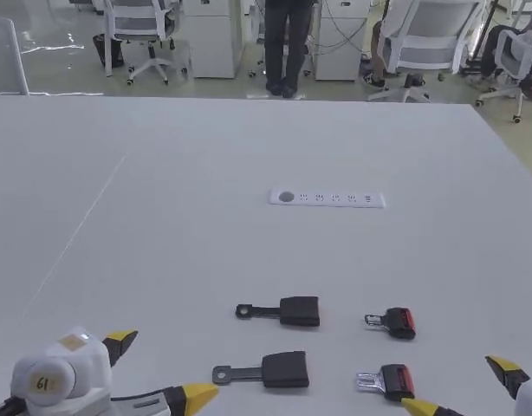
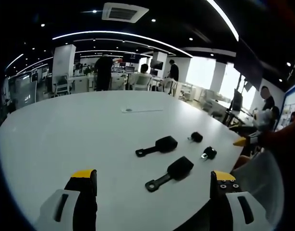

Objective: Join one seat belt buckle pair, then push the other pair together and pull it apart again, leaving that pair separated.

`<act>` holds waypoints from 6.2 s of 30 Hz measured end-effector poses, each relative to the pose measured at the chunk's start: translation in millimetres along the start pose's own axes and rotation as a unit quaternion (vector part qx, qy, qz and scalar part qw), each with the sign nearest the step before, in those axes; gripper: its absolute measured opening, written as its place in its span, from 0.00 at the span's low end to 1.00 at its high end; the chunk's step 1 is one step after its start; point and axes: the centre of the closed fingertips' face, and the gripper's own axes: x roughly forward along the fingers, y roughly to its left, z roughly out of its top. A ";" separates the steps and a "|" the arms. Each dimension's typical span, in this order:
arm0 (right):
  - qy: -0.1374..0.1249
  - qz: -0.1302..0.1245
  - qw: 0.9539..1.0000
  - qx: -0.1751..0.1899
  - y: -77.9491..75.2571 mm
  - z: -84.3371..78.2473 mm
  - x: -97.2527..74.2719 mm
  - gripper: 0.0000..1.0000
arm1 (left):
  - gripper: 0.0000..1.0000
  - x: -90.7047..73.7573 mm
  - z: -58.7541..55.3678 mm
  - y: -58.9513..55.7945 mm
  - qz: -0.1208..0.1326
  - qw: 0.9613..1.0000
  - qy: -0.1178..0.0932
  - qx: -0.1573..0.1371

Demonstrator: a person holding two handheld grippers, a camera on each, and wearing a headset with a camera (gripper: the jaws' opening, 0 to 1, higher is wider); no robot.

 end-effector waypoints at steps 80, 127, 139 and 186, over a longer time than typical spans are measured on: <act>0.171 0.267 0.933 -0.169 19.4 -51.6 80.4 0.75 | 0.71 135.5 -55.8 -60.2 -0.218 0.934 0.173 0.223; 0.240 0.331 0.856 -0.317 12.0 -72.8 92.0 0.36 | 0.32 163.3 -92.2 -66.0 -0.327 0.804 0.282 0.409; 0.245 0.318 0.862 -0.308 20.0 -71.7 95.1 0.36 | 0.32 163.3 -93.2 -66.5 -0.318 0.814 0.284 0.395; 0.222 0.310 0.871 -0.309 96.0 -48.0 138.3 0.35 | 0.32 162.0 -91.4 -70.3 -0.292 0.818 0.301 0.394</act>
